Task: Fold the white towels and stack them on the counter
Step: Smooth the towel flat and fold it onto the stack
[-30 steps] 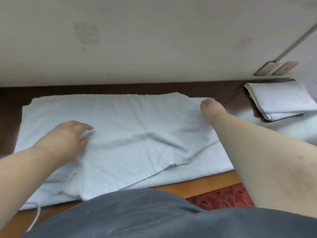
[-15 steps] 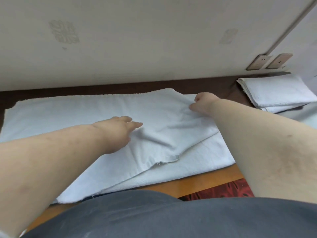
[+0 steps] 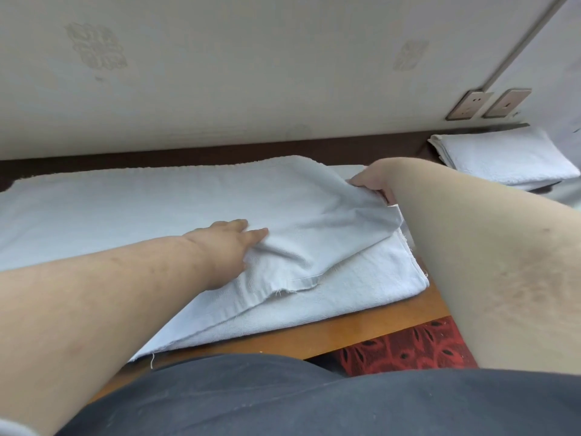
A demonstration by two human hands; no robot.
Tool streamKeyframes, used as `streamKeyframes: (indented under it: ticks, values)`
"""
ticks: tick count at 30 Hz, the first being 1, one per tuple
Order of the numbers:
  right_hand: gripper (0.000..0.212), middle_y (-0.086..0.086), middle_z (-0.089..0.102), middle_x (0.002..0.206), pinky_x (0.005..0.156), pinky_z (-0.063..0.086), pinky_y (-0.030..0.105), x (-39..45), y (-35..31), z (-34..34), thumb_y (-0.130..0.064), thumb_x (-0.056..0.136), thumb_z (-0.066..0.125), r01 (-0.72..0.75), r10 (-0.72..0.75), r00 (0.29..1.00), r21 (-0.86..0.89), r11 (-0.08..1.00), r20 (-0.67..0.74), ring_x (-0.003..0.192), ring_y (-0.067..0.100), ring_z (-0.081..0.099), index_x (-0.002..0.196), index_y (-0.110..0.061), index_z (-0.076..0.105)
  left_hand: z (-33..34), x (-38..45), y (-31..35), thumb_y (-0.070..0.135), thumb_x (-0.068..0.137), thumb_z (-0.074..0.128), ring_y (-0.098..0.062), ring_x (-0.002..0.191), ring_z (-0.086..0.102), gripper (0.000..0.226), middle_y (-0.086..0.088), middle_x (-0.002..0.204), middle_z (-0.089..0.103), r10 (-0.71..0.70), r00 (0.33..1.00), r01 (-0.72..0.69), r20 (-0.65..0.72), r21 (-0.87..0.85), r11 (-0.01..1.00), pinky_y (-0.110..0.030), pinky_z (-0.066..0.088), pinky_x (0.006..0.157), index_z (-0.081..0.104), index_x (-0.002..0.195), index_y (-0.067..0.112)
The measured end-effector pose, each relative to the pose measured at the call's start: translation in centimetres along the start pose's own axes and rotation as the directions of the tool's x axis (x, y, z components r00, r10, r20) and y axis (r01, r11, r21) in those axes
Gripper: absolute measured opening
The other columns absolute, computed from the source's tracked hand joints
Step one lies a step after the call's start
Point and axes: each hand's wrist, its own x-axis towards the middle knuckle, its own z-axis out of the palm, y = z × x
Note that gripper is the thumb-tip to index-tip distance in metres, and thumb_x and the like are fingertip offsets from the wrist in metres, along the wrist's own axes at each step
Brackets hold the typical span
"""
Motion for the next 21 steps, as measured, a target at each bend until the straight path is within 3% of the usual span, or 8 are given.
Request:
streamKeyframes:
  ticks: [2,4,8,11,15,17,19,21]
  values:
    - [0.053,0.009,0.065,0.124,0.101,0.05,0.043,0.8,-0.4,-0.1,-0.038,0.087,0.074,0.166,-0.17,0.978,-0.04,0.985,-0.119,0.109,0.03,0.066,0.134,-0.017,0.058,0.2,0.2,0.0,0.031,0.101,0.042,-0.018,0.15,0.007,0.068,0.01,0.164,0.0,0.001,1.0,-0.001,-0.005,-0.012,1.0,-0.043,0.028,0.116,0.001,0.153,0.047]
    - [0.047,0.004,0.063,0.116,0.091,0.053,0.033,1.2,-0.7,-0.4,-0.031,0.082,0.076,0.306,-0.306,0.892,-0.054,0.951,-0.333,0.097,0.024,0.065,0.126,-0.025,0.06,0.4,0.3,0.0,0.032,0.102,0.042,-0.019,0.15,0.006,0.067,0.009,0.164,0.0,0.008,1.0,-0.008,-0.012,-0.019,1.0,-0.043,0.027,0.116,0.001,0.153,0.046]
    - [0.028,0.002,0.059,0.108,0.085,0.05,0.027,2.8,0.1,-1.4,-0.018,0.084,0.067,0.402,-0.315,0.771,0.039,0.915,-0.553,0.098,0.025,0.063,0.11,-0.027,0.059,0.8,0.2,-0.1,0.036,0.101,0.044,-0.021,0.151,0.001,0.072,0.006,0.164,-0.004,-0.002,0.998,0.001,-0.066,-0.021,1.0,-0.044,0.018,0.12,-0.004,0.153,0.045]
    - [0.028,0.008,0.062,0.114,0.08,0.042,0.024,4.1,1.3,-1.6,-0.013,0.087,0.062,0.323,-0.302,0.776,-0.062,0.944,-0.553,0.103,0.028,0.061,0.114,-0.02,0.058,1.1,-0.1,-0.3,0.042,0.099,0.048,-0.025,0.15,0.004,0.076,0.0,0.164,-0.002,-0.034,0.982,0.041,-0.184,0.038,0.998,-0.045,0.016,0.12,-0.005,0.153,0.043]
    - [0.057,0.009,0.056,0.129,0.086,0.041,0.03,4.1,3.5,-0.8,-0.033,0.085,0.07,0.2,-0.182,0.834,-0.022,0.98,-0.521,0.117,0.031,0.056,0.131,-0.013,0.042,1.2,-1.3,-0.8,0.048,0.094,0.054,-0.015,0.119,0.042,0.052,0.009,0.131,0.041,0.051,0.952,-0.051,-0.302,0.008,0.999,-0.03,0.043,0.093,0.033,0.141,0.041]
    - [0.057,0.01,0.051,0.133,0.093,0.044,0.037,2.6,4.4,-0.5,-0.034,0.084,0.067,0.175,-0.222,0.782,-0.136,0.975,-0.582,0.119,0.033,0.053,0.133,-0.018,0.043,1.3,-2.3,-0.9,0.056,0.088,0.057,-0.009,0.106,0.047,0.045,0.018,0.117,0.046,0.073,0.976,-0.081,-0.204,-0.034,0.996,-0.028,0.044,0.079,0.041,0.128,0.043]
    - [0.05,0.008,0.052,0.13,0.095,0.046,0.043,0.8,5.1,0.3,-0.037,0.085,0.062,0.233,-0.352,0.724,-0.27,0.934,-0.593,0.117,0.033,0.052,0.131,-0.023,0.048,1.8,-3.2,-1.3,0.067,0.078,0.062,-0.007,0.11,0.045,0.06,0.022,0.117,0.044,0.086,0.994,-0.087,-0.061,-0.019,0.996,-0.028,0.044,0.078,0.037,0.127,0.046]
    - [0.044,0.004,0.055,0.128,0.094,0.047,0.04,-0.6,5.5,2.4,-0.043,0.088,0.059,0.305,-0.453,0.773,-0.365,0.88,-0.445,0.117,0.03,0.053,0.128,-0.027,0.054,2.5,-3.6,-1.8,0.071,0.07,0.067,-0.009,0.12,0.039,0.077,0.019,0.125,0.041,0.076,0.997,-0.076,0.016,0.016,0.997,-0.028,0.042,0.081,0.031,0.134,0.045]
